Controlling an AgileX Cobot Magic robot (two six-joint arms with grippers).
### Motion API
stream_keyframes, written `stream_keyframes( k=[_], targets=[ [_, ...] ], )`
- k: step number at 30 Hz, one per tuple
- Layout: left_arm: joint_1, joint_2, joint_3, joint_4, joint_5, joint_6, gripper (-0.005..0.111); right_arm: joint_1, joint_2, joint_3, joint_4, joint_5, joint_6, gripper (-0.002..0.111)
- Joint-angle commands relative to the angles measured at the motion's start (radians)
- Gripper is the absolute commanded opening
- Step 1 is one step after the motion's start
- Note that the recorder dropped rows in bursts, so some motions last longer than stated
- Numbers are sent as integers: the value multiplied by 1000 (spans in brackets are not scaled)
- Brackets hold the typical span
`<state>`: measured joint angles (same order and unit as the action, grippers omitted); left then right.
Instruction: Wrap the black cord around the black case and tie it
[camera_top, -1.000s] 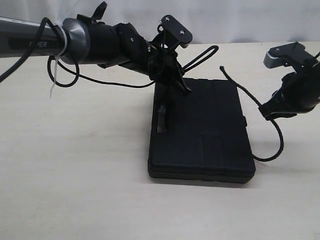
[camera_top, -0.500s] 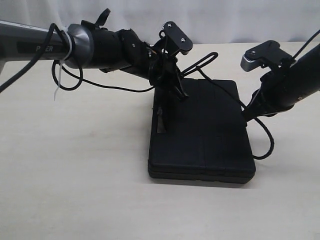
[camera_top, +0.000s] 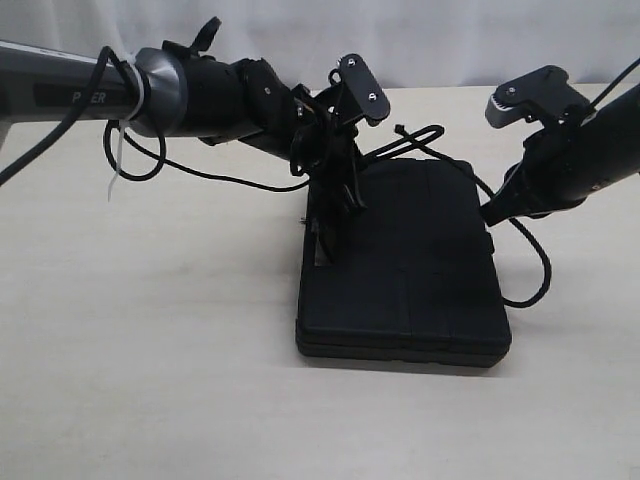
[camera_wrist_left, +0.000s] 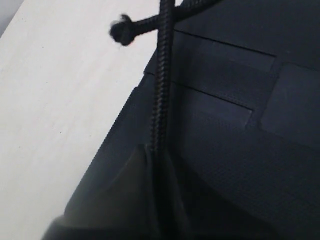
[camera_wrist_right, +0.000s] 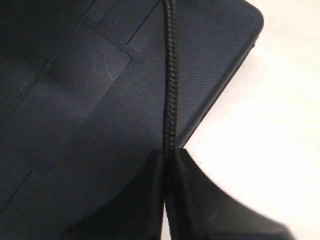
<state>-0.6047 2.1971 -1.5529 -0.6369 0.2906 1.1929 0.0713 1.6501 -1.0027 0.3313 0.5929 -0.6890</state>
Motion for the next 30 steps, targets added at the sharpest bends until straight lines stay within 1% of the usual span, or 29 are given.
stream_keyframes(
  k=[1,3,6,10,14,18,22,25,30],
  targets=[
    [0,-2,-6,-52,-22,3,0,2,-8,3,-7,-3,9,4],
    [0,-2,-6,-109,-34,3,0,2,-8,3,-48,2,45,4],
    [0,-2,-6,-106,-25,28,0,2,-8,3,-85,-7,92,4],
    [0,-2,-6,-108,46,148,0,2,-8,3,-57,-24,99,4],
    [0,-2,-6,-108,93,212,0,2,-8,3,-16,-28,99,4],
    [-7,-2,-6,-116,122,258,0,2,-8,3,86,-28,23,4],
    [-27,-2,-6,-136,166,339,0,2,-8,3,175,-26,-55,4],
    [-49,-2,-6,-138,201,389,0,2,-8,3,181,-26,-62,4],
    [-64,-14,-6,-161,204,391,0,2,-8,3,178,-17,-62,4]
  ],
)
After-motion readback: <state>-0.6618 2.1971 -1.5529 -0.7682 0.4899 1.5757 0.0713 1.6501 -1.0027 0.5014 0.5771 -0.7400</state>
